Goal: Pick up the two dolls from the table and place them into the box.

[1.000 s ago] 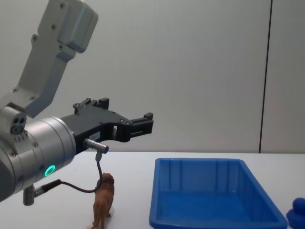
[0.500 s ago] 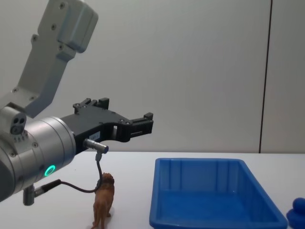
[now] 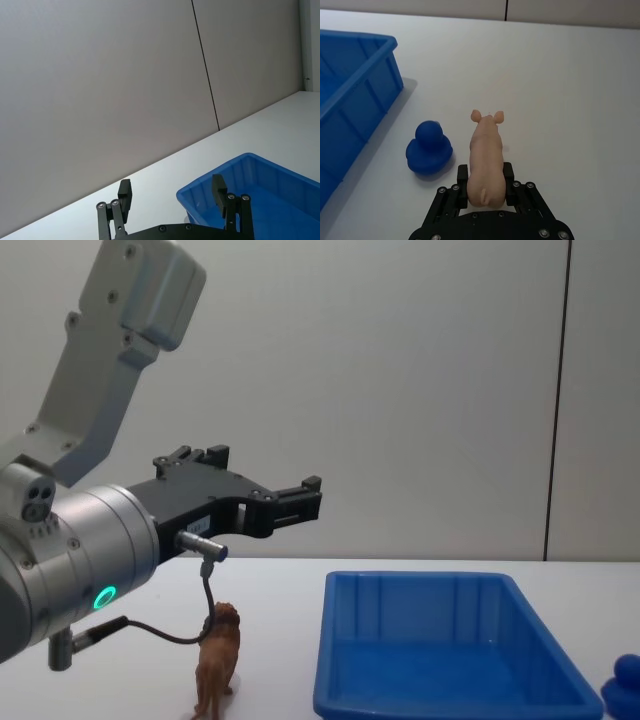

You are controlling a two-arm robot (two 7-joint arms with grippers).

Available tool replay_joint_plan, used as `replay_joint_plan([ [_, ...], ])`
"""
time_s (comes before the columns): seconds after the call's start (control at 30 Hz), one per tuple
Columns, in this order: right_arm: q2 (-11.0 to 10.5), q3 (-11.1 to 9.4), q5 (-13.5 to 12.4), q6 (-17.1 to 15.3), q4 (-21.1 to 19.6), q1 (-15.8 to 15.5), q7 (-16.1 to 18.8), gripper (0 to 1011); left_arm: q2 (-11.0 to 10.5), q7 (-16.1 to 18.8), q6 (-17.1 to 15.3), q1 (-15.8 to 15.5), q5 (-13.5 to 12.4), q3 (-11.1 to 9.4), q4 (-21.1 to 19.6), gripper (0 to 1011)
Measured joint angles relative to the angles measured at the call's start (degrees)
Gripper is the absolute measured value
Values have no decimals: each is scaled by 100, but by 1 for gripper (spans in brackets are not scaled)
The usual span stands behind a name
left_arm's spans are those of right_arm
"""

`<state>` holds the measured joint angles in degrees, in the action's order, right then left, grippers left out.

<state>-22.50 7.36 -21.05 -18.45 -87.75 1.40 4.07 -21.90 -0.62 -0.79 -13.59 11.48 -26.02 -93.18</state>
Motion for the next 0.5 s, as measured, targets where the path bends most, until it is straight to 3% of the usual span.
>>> replay_joint_plan([
  [0.5, -44, -41, 232, 555, -405, -20, 66, 382, 0, 0, 0, 0, 0, 0, 0, 1001],
])
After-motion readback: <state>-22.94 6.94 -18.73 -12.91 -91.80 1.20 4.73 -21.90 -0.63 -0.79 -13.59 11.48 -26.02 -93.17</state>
